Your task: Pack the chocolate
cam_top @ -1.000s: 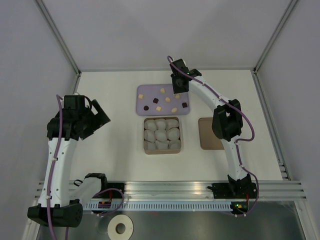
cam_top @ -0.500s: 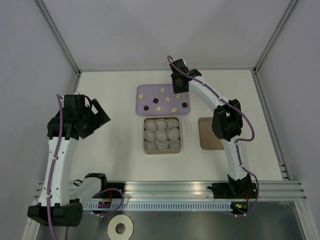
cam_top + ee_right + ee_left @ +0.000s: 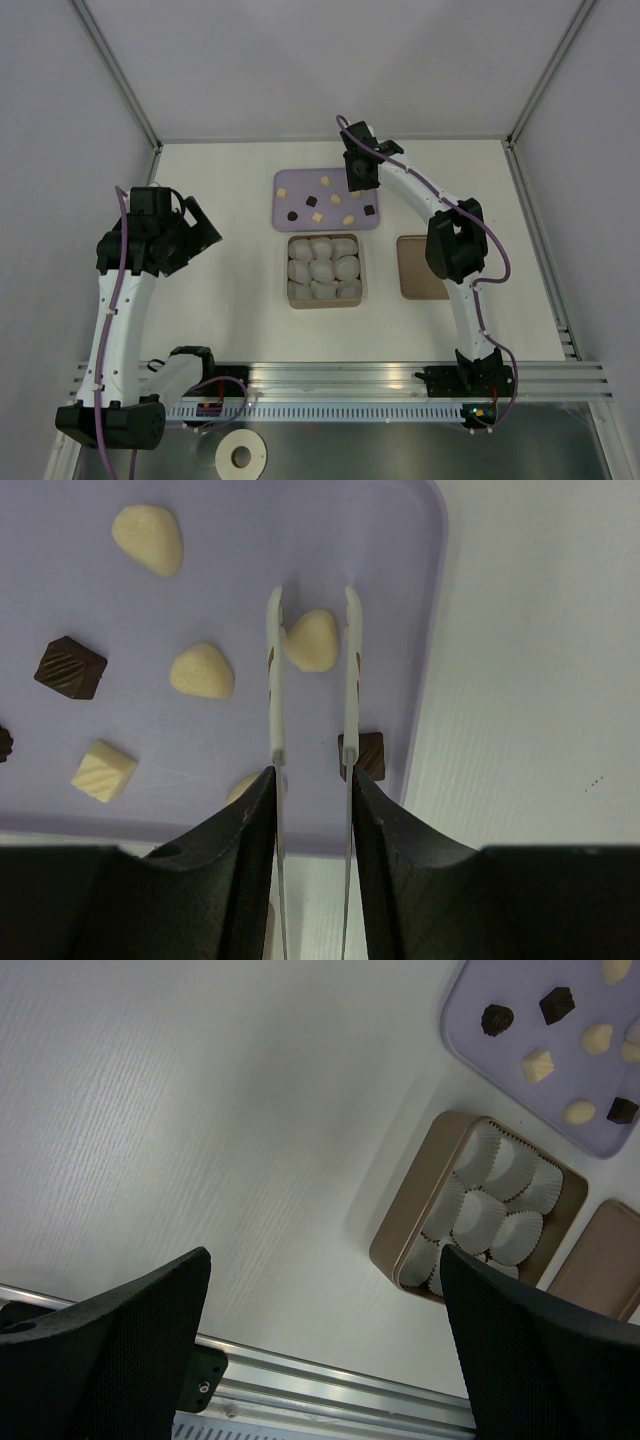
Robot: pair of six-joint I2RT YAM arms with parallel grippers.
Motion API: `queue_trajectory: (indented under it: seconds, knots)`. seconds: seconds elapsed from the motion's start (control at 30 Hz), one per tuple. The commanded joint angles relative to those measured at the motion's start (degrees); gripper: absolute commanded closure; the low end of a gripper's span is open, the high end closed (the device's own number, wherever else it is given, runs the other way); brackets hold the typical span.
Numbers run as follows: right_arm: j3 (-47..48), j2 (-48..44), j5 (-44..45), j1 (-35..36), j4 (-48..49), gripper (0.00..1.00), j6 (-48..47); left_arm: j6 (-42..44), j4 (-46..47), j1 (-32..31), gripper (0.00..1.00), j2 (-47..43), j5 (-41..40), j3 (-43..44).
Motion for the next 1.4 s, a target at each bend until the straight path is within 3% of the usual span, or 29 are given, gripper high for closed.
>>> queue_trajectory:
  seconds: [0.0,1.17,1.37]
  knots:
    - [-0.1,-5.1,-0.4,0.0,0.1,0.61,1.6,0.1,2.2,-0.1,0.00,0.0,0.7,0.3]
    - [-0.6,-3.5,-0.5,0.0,0.0,0.64,2.7,1.8,2.9,-0.1,0.00,0.2,0.2,0.4]
    - [-0.7,-4.4,-1.1,0.0,0.5,0.75,2.3,1.6,2.8,-0.1,0.00,0.0,0.3,0.7]
